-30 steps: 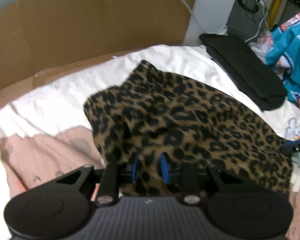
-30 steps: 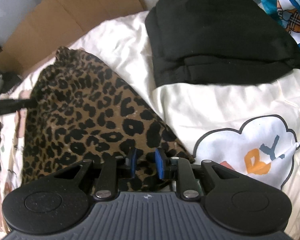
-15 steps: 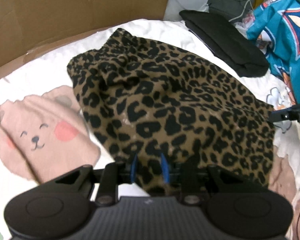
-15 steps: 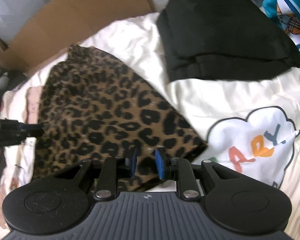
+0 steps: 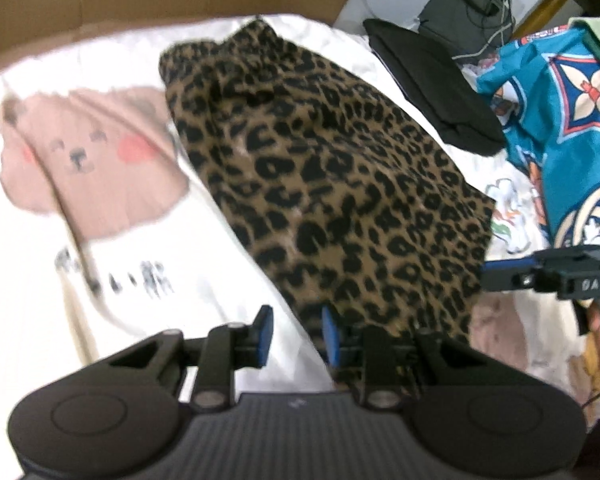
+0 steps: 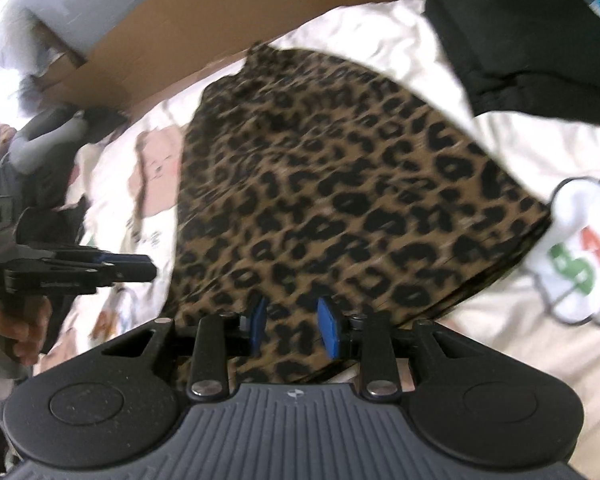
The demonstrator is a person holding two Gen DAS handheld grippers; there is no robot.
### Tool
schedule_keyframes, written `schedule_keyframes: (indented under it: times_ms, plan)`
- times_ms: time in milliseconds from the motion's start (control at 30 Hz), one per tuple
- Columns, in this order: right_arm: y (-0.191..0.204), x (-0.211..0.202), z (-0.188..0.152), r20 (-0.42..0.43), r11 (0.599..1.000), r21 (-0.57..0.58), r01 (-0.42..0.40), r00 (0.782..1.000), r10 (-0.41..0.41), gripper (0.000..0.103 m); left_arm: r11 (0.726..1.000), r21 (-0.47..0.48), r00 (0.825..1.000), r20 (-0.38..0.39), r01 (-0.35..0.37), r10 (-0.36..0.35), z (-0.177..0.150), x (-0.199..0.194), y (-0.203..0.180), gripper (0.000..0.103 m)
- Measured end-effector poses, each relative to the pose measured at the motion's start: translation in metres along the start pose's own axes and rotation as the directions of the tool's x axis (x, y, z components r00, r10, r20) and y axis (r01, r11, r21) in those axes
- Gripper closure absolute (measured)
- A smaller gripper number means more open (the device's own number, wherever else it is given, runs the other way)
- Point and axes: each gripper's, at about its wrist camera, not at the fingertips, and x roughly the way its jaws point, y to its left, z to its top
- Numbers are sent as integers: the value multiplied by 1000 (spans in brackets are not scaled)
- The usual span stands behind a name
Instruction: Fold clothes
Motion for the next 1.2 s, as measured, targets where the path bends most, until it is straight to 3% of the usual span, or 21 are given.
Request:
schedule_keyframes:
  times_ms: [200,400,633,867,1033,1200]
  plan:
    - [24,20,-17,-66,998,-45,-48,997,45,67,992,-35,992,-17,122,-122,-21,7,-11,67]
    - [29,44,-34,-137,996,-80,-30,990,19,66,988,-74,987,-76,134,-140,-33,22,-14,67]
    - [24,52,-41,-161,994,-113,2,987,-20,66,994,-14,987,-116,107,-108,-41,24,-20,68]
    - [31,33,-41,-139,990,-144,6,990,-26,66,994,-50,994,-47,95,-97,-52,-11,-10,68]
    - [53,18,-40,-116,976,-217,-21,993,-4,58,995,-73,997,-37,68,-71,-69,-27,7,68]
    - [84,14,-42,-107,943,-329,-49,994,15,58,992,-110,996,-63,55,-62,-86,-21,17,68]
